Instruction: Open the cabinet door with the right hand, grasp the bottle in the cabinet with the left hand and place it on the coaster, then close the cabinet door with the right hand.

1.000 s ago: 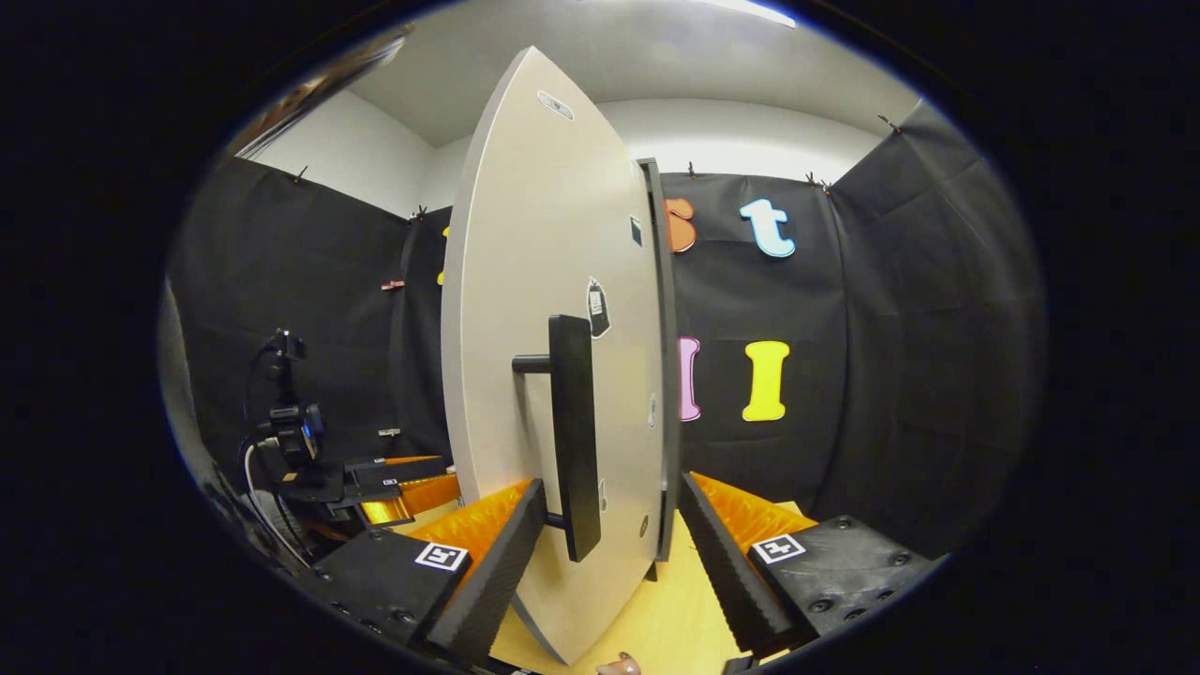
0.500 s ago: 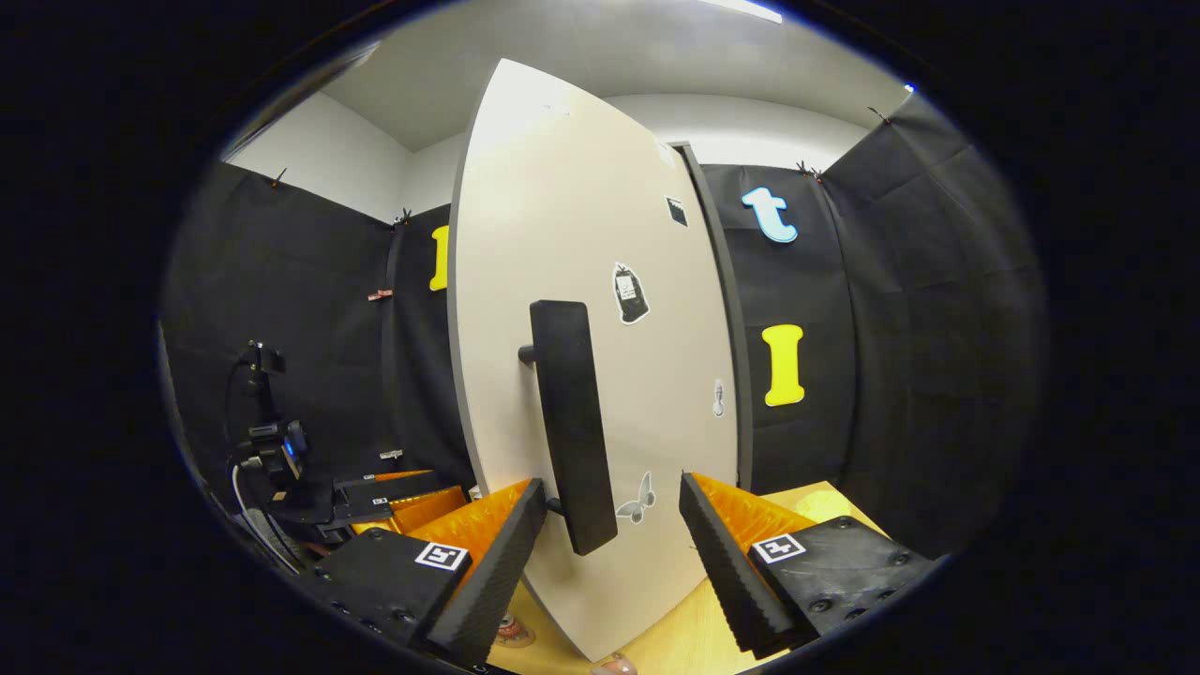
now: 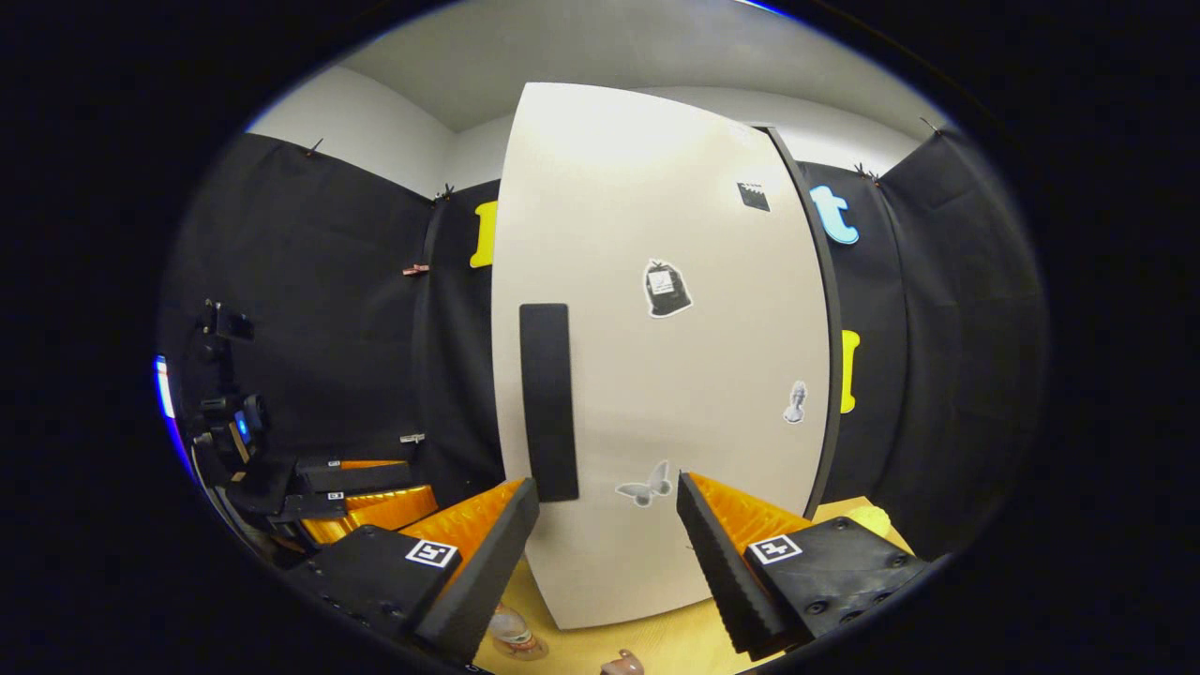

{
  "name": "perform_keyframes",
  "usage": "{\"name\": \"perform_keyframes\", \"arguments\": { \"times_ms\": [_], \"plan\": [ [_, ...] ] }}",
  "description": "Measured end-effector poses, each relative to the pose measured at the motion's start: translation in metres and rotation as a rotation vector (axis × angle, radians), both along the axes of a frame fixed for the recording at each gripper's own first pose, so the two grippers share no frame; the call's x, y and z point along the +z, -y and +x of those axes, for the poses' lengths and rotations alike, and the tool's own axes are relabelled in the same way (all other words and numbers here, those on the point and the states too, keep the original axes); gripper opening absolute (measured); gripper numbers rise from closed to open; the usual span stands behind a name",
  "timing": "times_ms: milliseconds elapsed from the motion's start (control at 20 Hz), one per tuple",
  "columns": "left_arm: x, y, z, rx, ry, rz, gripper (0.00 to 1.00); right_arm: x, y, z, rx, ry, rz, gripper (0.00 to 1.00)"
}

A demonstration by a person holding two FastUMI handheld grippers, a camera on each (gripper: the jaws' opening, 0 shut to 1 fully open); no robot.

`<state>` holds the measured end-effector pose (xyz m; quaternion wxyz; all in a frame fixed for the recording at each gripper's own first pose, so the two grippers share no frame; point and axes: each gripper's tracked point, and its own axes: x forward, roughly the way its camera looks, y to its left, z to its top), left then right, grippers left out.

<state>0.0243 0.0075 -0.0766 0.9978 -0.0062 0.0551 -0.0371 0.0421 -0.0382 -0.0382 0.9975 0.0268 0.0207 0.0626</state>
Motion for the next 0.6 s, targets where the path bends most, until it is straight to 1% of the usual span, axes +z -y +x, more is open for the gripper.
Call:
{"name": "perform_keyframes", "arguments": {
  "times_ms": [50,100,250,400,500,600],
  "plan": [
    [-0.001,0.004,0.002,0.01,-0.002,-0.01,0.92,-0.004,0.008,0.002,-0.008,0.0,-0.01,0.96],
    [0.001,0.01,0.004,0.015,0.001,-0.023,0.95,-0.007,0.014,0.004,-0.016,-0.001,-0.018,0.96],
    [0.006,0.035,0.013,0.026,0.019,-0.032,0.95,-0.014,0.04,0.007,-0.043,0.018,-0.032,0.96],
    [0.003,0.061,0.025,0.036,0.026,-0.028,0.95,-0.015,0.075,0.013,-0.086,0.061,-0.074,0.96],
    [0.003,0.08,0.03,0.048,0.025,-0.032,0.95,-0.013,0.083,0.014,-0.077,0.084,-0.075,0.96],
    [0.0,0.092,0.036,0.069,0.023,-0.037,0.95,-0.014,0.085,0.014,-0.045,0.088,-0.059,0.96]
  ]
}}
